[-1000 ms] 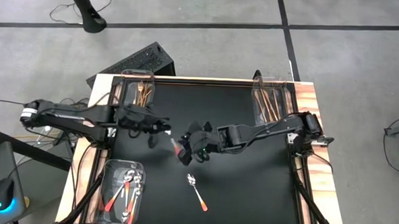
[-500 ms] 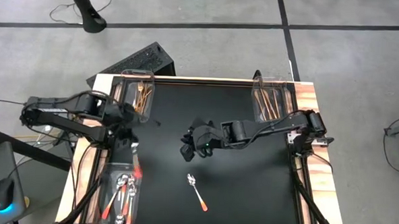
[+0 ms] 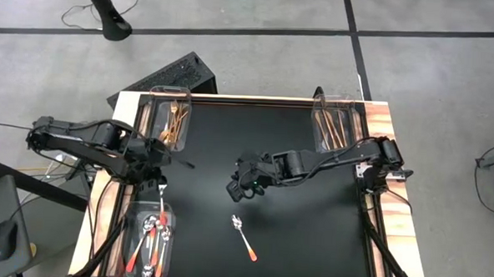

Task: Sort silverware by color (type)
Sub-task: Put the orange spoon into the bottom left transparent bin

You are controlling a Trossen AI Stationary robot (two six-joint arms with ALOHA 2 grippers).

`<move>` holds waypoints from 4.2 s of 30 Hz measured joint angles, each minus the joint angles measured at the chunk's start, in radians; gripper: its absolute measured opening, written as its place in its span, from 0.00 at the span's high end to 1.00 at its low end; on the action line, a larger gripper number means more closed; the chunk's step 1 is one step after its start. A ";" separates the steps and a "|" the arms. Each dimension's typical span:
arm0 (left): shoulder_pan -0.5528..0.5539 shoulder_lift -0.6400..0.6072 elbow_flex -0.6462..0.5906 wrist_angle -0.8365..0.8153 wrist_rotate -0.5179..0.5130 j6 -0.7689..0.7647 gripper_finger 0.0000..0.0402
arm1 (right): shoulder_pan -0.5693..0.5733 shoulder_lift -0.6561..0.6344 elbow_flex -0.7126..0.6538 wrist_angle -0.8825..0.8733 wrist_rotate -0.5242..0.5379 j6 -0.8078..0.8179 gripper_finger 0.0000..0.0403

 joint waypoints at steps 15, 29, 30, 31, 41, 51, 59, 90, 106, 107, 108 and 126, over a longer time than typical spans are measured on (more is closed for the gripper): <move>-0.374 0.008 -0.185 0.222 0.207 -0.395 0.95 | 0.040 0.002 -0.107 -0.002 -0.048 0.272 0.73; -0.523 0.006 -0.366 0.407 0.184 -0.624 0.69 | 0.175 0.204 -0.088 0.007 -0.335 0.314 0.73; -0.523 0.003 -0.365 0.405 0.171 -0.624 0.68 | 0.184 0.225 -0.071 0.004 -0.341 0.328 0.73; -0.522 0.001 -0.361 0.403 0.160 -0.625 0.68 | 0.192 0.246 -0.053 -0.010 -0.342 0.340 0.73; -0.518 -0.096 -0.231 0.406 0.006 -0.600 0.68 | 0.210 0.386 0.123 -0.044 -0.341 0.313 0.69; -0.525 -0.129 -0.188 0.405 -0.238 -0.605 0.68 | 0.188 0.393 0.150 -0.219 -0.337 0.379 0.48; -0.525 -0.098 -0.189 0.405 -0.427 -0.600 0.68 | 0.174 0.393 0.150 -0.154 -0.338 0.396 0.54; -0.523 -0.098 -0.190 0.322 -0.538 -0.575 0.68 | 0.187 0.484 0.100 -0.167 -0.396 0.413 0.81; -0.523 -0.098 -0.190 0.352 -0.600 -0.597 0.68 | 0.129 0.446 0.325 -0.320 -0.262 0.224 0.99; -0.524 -0.098 -0.190 0.360 -0.629 -0.597 0.68 | 0.125 0.438 0.352 -0.328 -0.226 0.197 0.99; -0.524 -0.098 -0.190 0.374 -0.663 -0.596 0.68 | 0.122 0.427 0.379 -0.342 -0.194 0.168 0.99; -0.354 -0.020 -0.190 0.841 -0.856 -0.126 0.54 | 0.103 0.395 0.473 -0.386 0.226 -0.250 0.99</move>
